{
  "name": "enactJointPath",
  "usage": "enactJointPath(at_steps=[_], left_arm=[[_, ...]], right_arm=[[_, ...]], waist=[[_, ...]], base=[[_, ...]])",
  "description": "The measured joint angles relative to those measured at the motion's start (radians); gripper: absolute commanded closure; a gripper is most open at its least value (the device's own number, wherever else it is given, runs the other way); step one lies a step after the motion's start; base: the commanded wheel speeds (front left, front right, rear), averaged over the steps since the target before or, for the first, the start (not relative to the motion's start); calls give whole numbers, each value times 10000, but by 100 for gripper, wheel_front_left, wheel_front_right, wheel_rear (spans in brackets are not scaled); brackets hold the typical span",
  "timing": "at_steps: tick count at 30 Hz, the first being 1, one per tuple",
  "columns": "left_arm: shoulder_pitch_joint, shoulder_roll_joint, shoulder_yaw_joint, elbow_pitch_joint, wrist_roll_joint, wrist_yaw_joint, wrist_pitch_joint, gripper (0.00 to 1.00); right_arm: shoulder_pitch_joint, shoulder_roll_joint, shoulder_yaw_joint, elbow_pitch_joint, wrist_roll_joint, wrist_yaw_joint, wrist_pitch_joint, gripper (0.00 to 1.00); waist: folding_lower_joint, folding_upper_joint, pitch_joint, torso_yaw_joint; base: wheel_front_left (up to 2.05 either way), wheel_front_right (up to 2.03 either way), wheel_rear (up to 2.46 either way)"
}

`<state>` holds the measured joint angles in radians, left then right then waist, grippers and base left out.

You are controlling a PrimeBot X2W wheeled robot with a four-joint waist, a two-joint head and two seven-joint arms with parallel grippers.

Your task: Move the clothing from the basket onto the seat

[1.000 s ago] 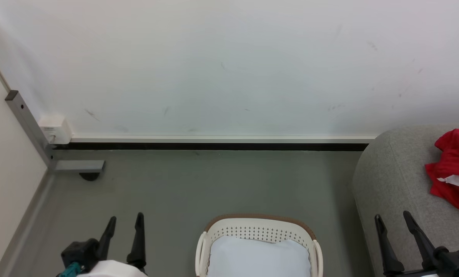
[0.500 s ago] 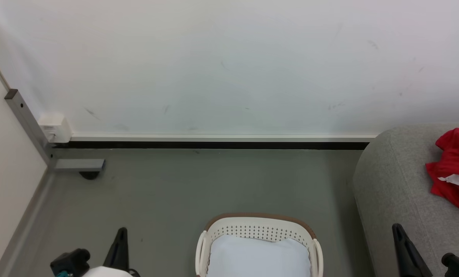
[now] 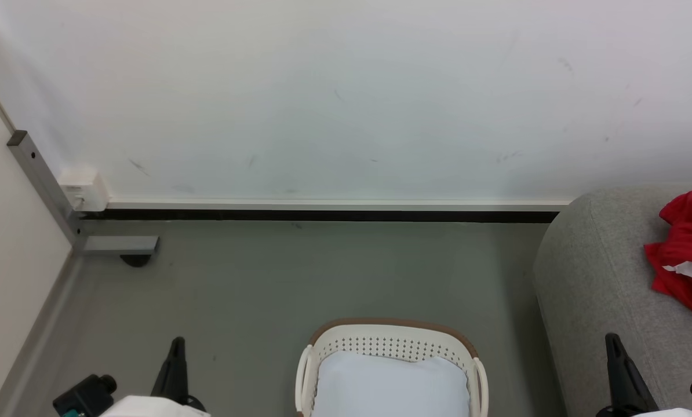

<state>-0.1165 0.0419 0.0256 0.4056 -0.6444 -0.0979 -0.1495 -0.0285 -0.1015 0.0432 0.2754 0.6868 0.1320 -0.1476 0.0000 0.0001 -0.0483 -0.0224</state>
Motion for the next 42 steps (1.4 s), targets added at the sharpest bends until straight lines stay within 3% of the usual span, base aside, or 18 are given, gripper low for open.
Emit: enactJointPath(at_steps=[42], left_arm=[[14, 13, 453, -849, -5045, -165, 1375, 100]], right_arm=[[-365, 282, -828, -157, 4813, 0, 1379, 100]], waist=[[0, 0, 212, 92]], base=[[0, 0, 0]])
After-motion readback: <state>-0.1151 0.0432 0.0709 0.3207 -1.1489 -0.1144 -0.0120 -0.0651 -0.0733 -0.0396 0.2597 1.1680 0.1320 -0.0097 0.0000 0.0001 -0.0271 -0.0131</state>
